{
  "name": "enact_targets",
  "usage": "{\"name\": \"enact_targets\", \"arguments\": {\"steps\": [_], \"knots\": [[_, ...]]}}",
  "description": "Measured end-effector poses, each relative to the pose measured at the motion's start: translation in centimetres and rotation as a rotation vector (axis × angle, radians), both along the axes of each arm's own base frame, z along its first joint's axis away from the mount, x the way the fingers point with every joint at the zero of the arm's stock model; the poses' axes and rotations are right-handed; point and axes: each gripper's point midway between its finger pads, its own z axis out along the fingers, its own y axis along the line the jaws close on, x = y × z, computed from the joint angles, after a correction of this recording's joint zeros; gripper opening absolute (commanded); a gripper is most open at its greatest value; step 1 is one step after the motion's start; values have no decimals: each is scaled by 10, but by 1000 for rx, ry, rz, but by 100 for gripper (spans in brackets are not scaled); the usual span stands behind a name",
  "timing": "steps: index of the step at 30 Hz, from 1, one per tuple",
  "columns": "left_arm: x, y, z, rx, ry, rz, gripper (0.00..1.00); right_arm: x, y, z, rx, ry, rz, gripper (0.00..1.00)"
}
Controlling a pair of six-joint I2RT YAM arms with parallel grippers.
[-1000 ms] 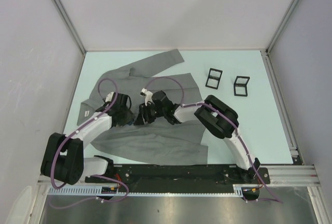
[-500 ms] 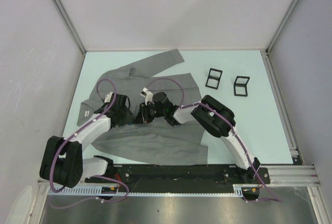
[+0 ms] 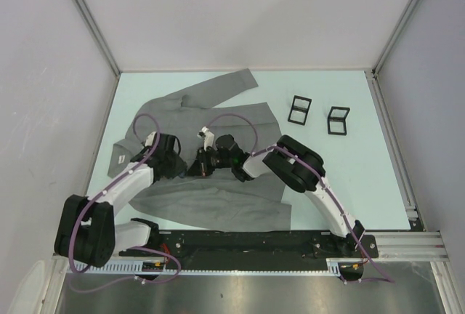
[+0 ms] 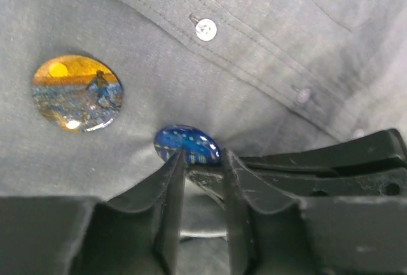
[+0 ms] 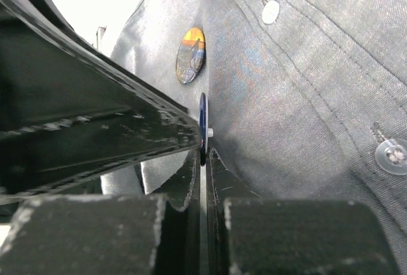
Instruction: Remove the brooch from the garment
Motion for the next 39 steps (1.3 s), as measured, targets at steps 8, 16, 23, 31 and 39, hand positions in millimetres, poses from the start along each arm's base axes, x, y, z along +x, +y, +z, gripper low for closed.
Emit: {"name": "enact_targets", "arguments": {"steps": [8,16,23,31,39], "knots": [[-12,16,18,-42,-5,88,64,-3,5,0,-25,-174,12,0],[-32,27,18,-142,119,221,59,-6,14,4,-126,-455,-2,0],[-30,23,16,-216,173,276,53,-6,17,6,-194,-647,-10,0],[-23,19,6,-243,200,297,36,-7,18,7,-238,-759,-5,0],[-16,20,9,-246,145,293,13,-8,17,7,-248,-766,-2,24]]}}
